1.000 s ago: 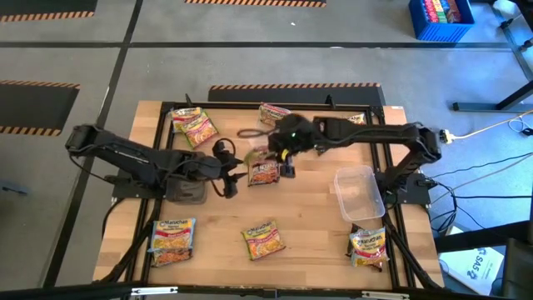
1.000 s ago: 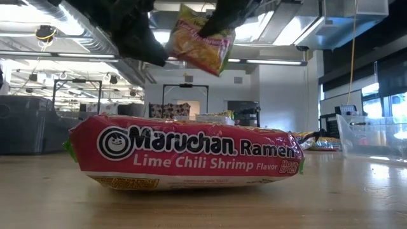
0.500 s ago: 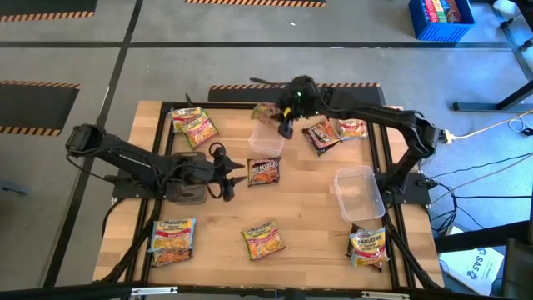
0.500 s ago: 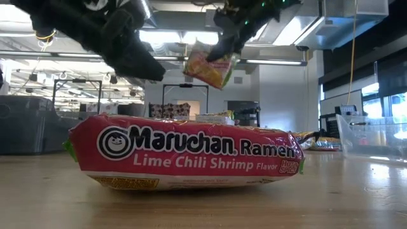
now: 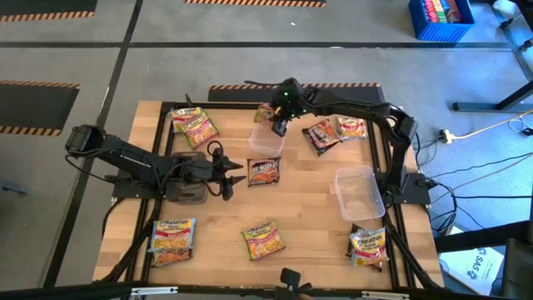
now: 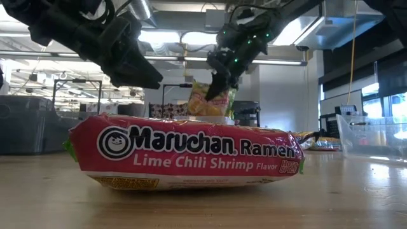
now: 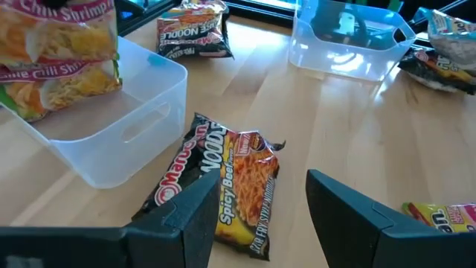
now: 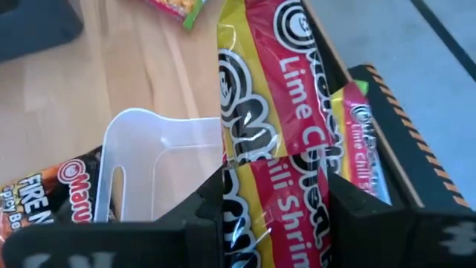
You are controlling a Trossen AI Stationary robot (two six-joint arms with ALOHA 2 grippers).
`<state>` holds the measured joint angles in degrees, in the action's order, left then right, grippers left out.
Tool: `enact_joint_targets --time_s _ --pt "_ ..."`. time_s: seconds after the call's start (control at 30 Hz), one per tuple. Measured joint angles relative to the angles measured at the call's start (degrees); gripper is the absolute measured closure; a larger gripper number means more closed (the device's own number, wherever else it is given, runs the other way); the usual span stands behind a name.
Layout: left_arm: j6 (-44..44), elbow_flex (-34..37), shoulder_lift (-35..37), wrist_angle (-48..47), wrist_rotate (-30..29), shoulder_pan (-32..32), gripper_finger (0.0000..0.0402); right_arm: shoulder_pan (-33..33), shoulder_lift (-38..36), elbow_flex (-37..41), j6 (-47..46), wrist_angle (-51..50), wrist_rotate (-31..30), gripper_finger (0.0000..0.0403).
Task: Sort Maruchan noodles
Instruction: Put the bottom green noodle pack into the top transparent bin
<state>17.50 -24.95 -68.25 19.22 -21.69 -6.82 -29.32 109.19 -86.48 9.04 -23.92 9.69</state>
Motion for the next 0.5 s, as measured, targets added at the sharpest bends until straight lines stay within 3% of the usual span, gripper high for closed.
enact_joint_targets --time_s 0.5 --pt "0.0 0.0 0.0 -0.1 0.0 0.2 0.0209 0.1 5.2 0.0 1.1 -2.4 -4.1 0.0293"
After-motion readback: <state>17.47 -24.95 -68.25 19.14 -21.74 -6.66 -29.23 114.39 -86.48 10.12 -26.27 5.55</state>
